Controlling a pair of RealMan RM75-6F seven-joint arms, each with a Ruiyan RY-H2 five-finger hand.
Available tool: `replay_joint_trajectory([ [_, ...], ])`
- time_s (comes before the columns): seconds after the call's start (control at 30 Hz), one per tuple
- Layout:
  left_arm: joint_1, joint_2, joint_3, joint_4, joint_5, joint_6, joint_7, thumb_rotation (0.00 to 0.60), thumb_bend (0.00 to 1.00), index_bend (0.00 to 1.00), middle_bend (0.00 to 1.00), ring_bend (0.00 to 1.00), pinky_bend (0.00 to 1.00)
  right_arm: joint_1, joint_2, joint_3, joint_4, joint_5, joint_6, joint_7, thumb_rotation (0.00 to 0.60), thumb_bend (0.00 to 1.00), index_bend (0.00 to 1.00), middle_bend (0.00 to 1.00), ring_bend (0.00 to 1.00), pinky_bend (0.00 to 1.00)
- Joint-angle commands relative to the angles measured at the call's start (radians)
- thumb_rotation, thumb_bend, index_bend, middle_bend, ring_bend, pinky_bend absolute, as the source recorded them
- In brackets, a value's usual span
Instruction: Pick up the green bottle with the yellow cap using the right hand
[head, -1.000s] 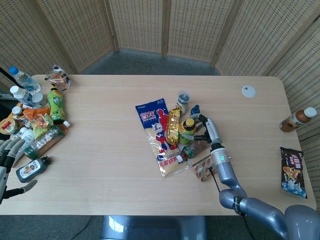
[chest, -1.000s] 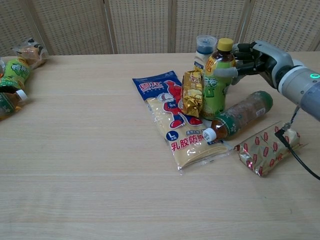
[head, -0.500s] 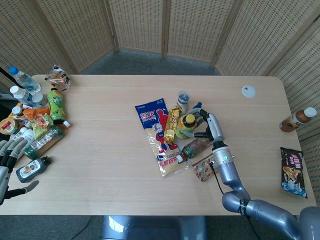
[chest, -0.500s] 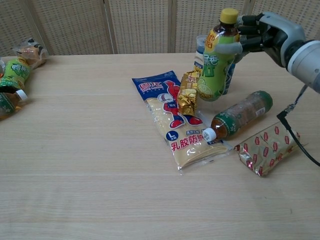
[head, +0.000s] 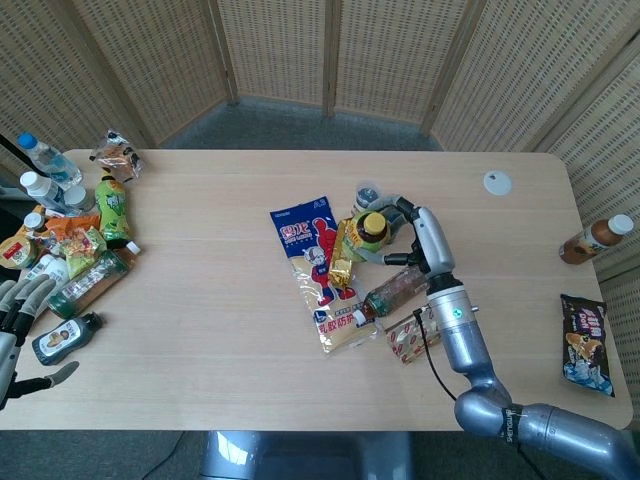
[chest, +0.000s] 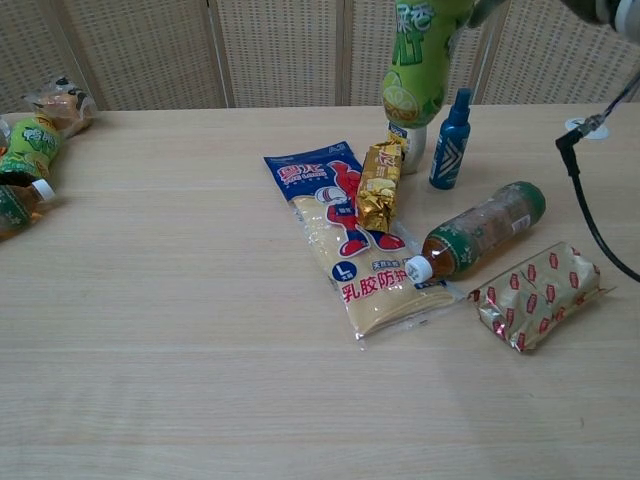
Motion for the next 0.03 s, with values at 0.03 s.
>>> replay_joint_trajectory([
  [0.03, -0.001, -0.001, 0.002, -0.001, 0.004, -0.002, 0.002, 0.600, 0.00, 0.00, 0.00, 0.00, 0.00, 0.009, 0.026, 0.019, -0.045, 0.019, 0.021, -0.042, 0.600, 0.03, 0.59, 0.61, 0.41, 0.54],
])
